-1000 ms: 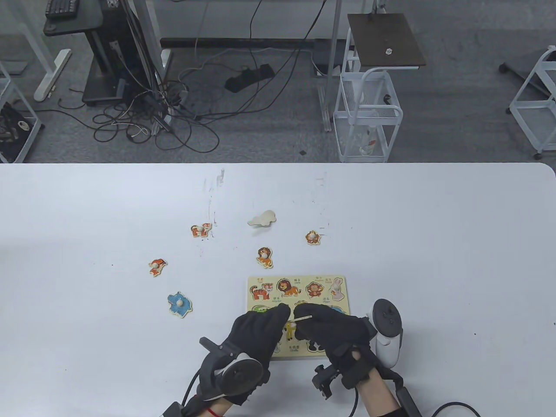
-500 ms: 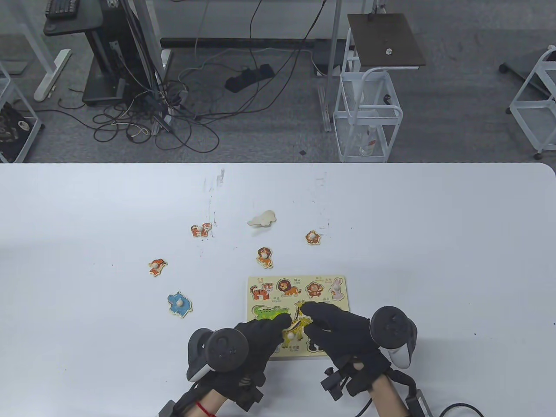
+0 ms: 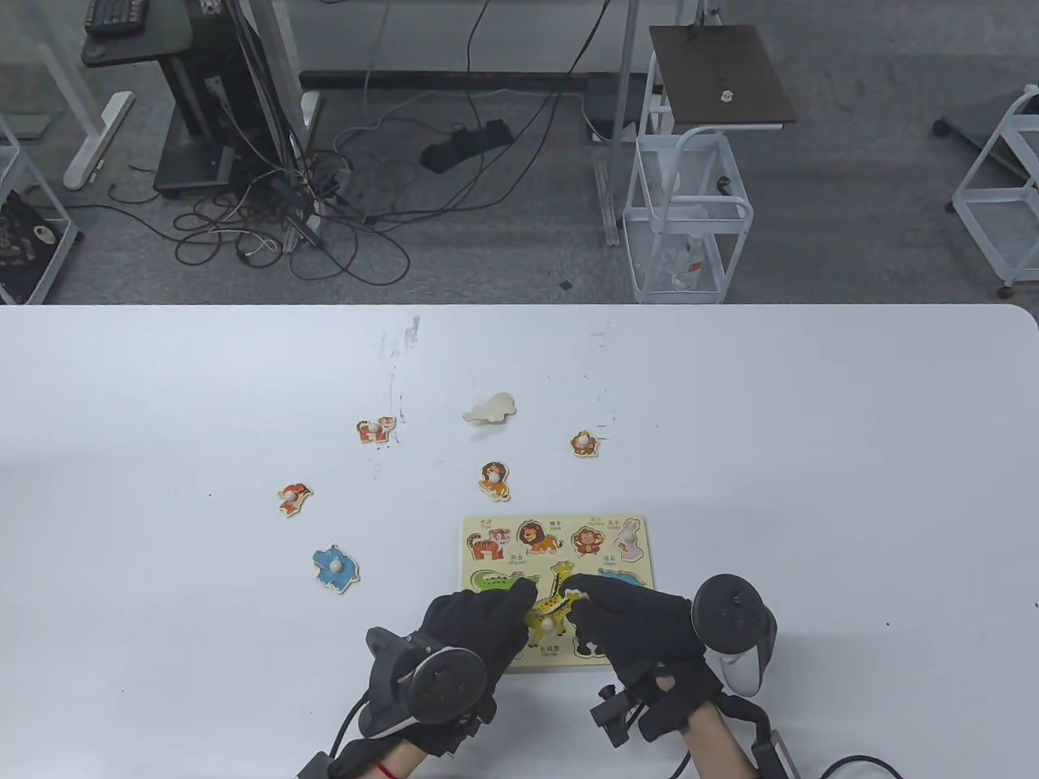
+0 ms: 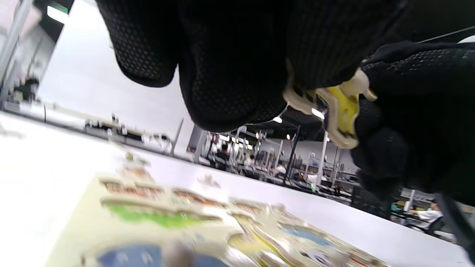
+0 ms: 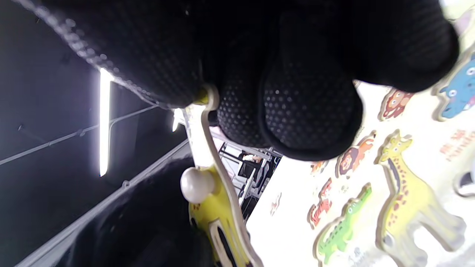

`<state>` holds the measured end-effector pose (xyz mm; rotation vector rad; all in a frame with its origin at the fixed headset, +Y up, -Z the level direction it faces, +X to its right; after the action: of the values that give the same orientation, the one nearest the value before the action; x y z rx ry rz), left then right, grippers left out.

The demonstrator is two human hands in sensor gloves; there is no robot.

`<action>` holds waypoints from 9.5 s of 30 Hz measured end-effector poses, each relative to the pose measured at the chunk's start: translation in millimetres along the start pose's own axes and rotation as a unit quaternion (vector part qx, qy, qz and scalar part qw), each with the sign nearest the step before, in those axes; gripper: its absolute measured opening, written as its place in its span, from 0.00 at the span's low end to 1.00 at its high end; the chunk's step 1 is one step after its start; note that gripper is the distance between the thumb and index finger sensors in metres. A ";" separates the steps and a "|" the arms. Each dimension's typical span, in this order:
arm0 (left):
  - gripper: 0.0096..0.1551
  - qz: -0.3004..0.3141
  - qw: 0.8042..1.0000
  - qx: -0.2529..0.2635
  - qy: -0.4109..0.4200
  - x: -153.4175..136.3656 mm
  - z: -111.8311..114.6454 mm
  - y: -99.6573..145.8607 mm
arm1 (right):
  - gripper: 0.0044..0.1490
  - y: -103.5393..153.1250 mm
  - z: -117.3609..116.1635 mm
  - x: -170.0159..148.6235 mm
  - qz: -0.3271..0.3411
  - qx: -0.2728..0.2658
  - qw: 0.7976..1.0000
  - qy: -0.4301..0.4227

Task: Fit puzzle pieces into frame

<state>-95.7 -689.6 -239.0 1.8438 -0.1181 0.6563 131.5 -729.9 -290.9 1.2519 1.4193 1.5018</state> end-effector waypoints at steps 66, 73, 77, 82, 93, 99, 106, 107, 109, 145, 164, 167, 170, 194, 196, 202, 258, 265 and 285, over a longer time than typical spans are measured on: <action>0.26 0.053 0.953 -0.236 -0.181 48.7 90.5 -81.0 | 0.34 1.1 83.9 -23.8 -0.034 -0.139 0.977 0.155; 0.27 0.035 0.945 -0.262 -0.193 44.4 104.3 -84.2 | 0.32 3.1 89.7 -23.5 -0.038 -0.156 0.978 0.131; 0.27 0.030 0.943 -0.269 -0.195 44.0 107.5 -85.8 | 0.32 3.2 89.7 -23.6 -0.038 -0.156 0.978 0.135; 0.27 0.024 0.940 -0.276 -0.199 42.4 113.4 -87.6 | 0.32 3.3 89.4 -23.4 -0.039 -0.155 0.978 0.134; 0.27 0.027 0.933 -0.285 -0.216 44.6 112.1 -89.9 | 0.32 3.2 88.9 -23.2 -0.039 -0.155 0.978 0.134; 0.27 0.025 0.932 -0.291 -0.215 42.9 113.2 -90.5 | 0.32 2.9 88.0 -23.9 -0.042 -0.152 0.978 0.139; 0.27 0.032 0.932 -0.287 -0.220 44.1 112.3 -90.1 | 0.32 2.5 87.0 -24.6 -0.046 -0.149 0.977 0.142; 0.27 0.033 0.932 -0.286 -0.221 44.2 112.2 -90.0 | 0.32 2.5 86.8 -24.7 -0.047 -0.149 0.977 0.143; 0.27 0.036 0.931 -0.285 -0.224 44.8 111.9 -89.6 | 0.33 2.3 86.5 -25.0 -0.048 -0.147 0.977 0.145; 0.34 -0.099 0.989 -0.107 -0.024 -51.8 -13.1 -10.6 | 0.32 0.3 65.7 -22.9 -0.042 -0.111 0.972 0.205; 0.33 -0.097 0.993 -0.059 -0.008 -80.4 9.2 5.7 | 0.30 -66.7 3.1 58.3 0.058 -0.030 0.888 0.456; 0.32 -0.096 0.993 -0.056 0.029 -80.2 9.4 6.0 | 0.31 -97.0 -14.3 61.5 0.056 0.014 0.856 0.514; 0.32 -0.088 0.994 -0.057 0.023 -76.7 10.1 6.6 | 0.30 -127.4 -27.9 57.9 0.049 0.042 0.821 0.568; 0.33 -0.074 0.995 -0.062 -0.010 -74.1 8.0 10.8 | 0.28 -253.4 -67.4 -36.1 -0.021 0.135 0.768 0.625; 0.33 -0.072 0.995 -0.062 -0.011 -73.3 7.5 11.0 | 0.28 -256.0 -66.5 -38.1 -0.033 0.143 0.771 0.619; 0.33 -0.074 0.995 -0.065 -0.011 -75.0 7.4 11.3 | 0.29 -262.6 -57.9 -42.9 -0.063 0.127 0.785 0.603; 0.32 -0.062 0.993 -0.097 -0.030 -70.3 13.3 11.3 | 0.28 -209.1 -49.2 -1.9 0.003 0.158 0.787 0.596; 0.32 -0.064 0.992 -0.103 -0.030 -71.4 14.2 11.4 | 0.28 -172.0 -54.5 12.0 0.020 0.186 0.784 0.592; 0.32 -0.069 0.992 -0.102 -0.027 -75.4 12.2 10.8 | 0.27 -138.3 -62.5 -2.6 0.010 0.215 0.783 0.584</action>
<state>-158.6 -722.1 -269.6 1.6569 -0.0892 0.4812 56.1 -730.7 -422.6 0.4247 2.6429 2.1734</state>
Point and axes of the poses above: the tracker on the back of each hand, its own x axis roughly to the thumb side, its own y axis roughly from the fingertips to the wrist, z = x × y, the point moved 5 cm from there along -y, roughly from the wrist to the fingertips, and after that the axes turned 1 degree about -x, right-handed, at the moved point
